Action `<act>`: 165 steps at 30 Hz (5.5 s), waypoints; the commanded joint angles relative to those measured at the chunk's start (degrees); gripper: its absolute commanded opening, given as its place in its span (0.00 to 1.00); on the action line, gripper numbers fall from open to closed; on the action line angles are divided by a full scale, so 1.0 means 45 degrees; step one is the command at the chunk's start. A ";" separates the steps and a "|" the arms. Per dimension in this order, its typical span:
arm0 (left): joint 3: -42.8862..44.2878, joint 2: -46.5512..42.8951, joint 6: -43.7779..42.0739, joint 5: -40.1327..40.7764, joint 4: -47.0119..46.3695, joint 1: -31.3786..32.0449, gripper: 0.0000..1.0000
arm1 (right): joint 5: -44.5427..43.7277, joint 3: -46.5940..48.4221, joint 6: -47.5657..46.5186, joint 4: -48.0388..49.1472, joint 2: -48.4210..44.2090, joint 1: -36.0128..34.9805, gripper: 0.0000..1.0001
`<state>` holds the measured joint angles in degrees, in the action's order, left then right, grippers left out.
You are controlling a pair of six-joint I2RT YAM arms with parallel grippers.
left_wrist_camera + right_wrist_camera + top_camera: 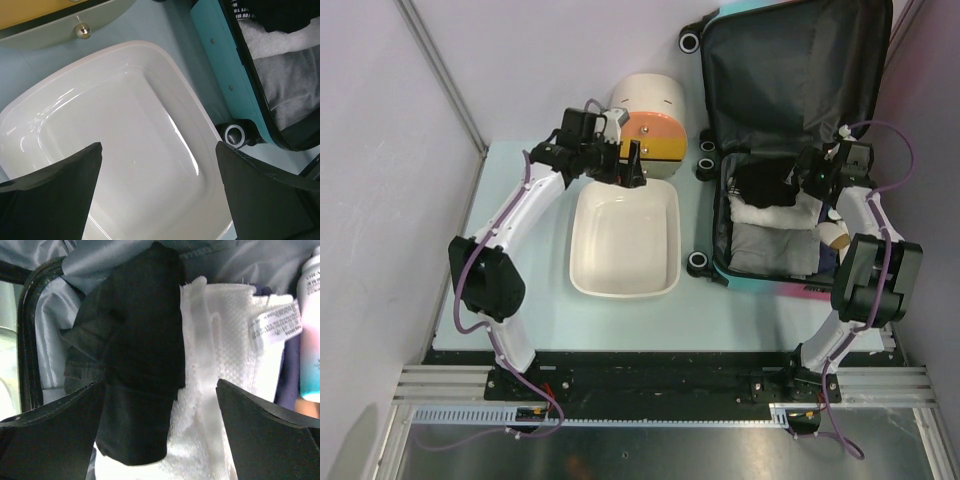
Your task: Open, take out, and arrange the luggage
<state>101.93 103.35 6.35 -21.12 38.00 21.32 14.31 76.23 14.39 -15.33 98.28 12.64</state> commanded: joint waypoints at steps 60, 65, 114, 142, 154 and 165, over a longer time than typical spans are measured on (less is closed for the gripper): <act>-0.3859 -0.3844 -0.0161 0.1178 -0.1393 -0.2140 1.00 | 0.2935 0.3332 0.6505 0.3971 0.0346 -0.7650 0.00; -0.4700 -0.4645 -0.0180 0.1257 -0.1569 -0.2589 1.00 | 0.2488 0.4252 0.7191 0.4519 0.1595 -0.9351 0.00; -0.4370 -0.4354 -0.4379 -0.2416 -0.1784 -0.2513 1.00 | 0.3425 0.2731 -0.6571 -0.5749 -0.2073 -0.2289 1.00; -0.3861 -0.3103 -0.4106 -0.2767 -0.1745 -0.1164 1.00 | -0.2319 0.0873 -1.5129 -0.4854 -0.0084 -0.3649 0.97; -0.4038 -0.3240 -0.4047 -0.2181 -0.1764 -0.1164 1.00 | -0.2749 0.0893 -1.8450 -0.4306 0.1226 -0.3376 0.97; -0.3842 -0.3162 -0.4126 -0.2083 -0.1745 -0.1183 1.00 | -0.1754 0.2745 -1.8009 -0.5203 0.1226 -0.2907 0.00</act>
<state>83.07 90.98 -9.10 -30.13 30.96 15.75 4.67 81.71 -69.47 -36.95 103.77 -1.37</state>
